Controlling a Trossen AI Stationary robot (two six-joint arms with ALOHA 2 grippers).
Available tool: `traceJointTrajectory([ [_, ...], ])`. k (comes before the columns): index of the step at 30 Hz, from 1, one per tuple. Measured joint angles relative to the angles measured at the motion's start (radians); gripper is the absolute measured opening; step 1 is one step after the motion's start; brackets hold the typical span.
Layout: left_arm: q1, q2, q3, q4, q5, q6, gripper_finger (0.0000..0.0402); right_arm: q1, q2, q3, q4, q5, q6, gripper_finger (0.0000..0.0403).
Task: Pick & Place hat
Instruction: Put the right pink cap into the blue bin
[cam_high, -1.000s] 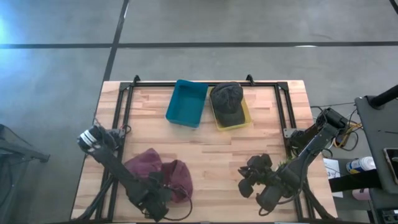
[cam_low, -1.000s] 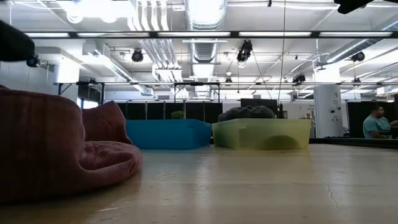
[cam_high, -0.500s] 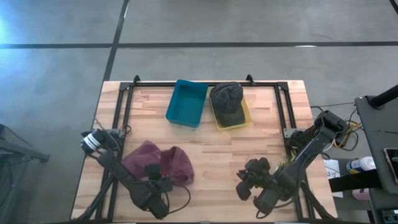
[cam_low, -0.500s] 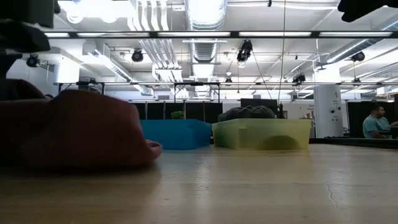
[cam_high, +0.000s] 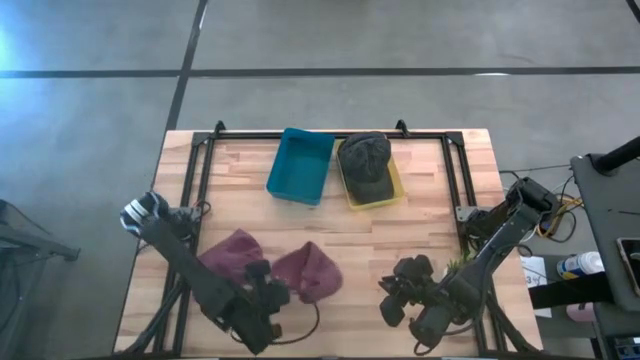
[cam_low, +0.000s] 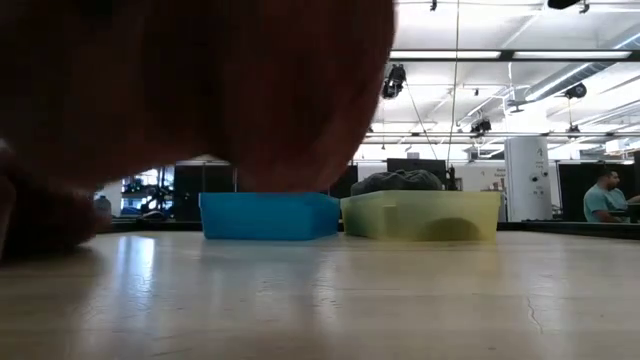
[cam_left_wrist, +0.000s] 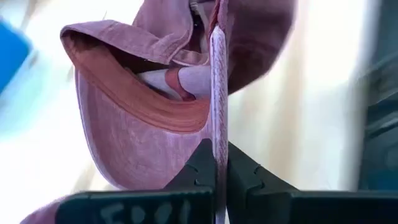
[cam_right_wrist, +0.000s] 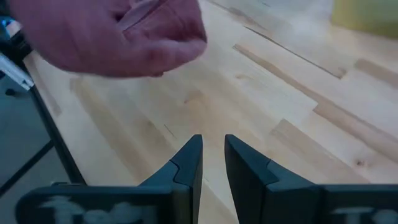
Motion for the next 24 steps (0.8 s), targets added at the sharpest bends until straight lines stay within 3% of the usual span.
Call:
traceJointTrajectory([
  [7, 0.026, -0.259, -0.166, 0.519, 0.07, 0.093, 0.0005, 0.043, 0.0, 0.052, 0.002, 0.01, -0.196, 0.0066],
  [14, 0.049, -0.483, -0.471, 1.133, -0.045, 0.162, 0.0005, 0.062, -0.001, 0.086, 0.001, 0.031, -0.241, 0.0066],
  [17, 0.074, -0.541, -0.602, 1.393, 0.048, 0.178, 0.0005, 0.066, -0.002, 0.11, 0.001, 0.053, -0.302, 0.0066],
  [24, 0.082, -0.564, -0.697, 1.447, 0.177, 0.149, 0.0005, 0.053, -0.09, 0.223, -0.004, 0.056, -0.579, 0.0066],
])
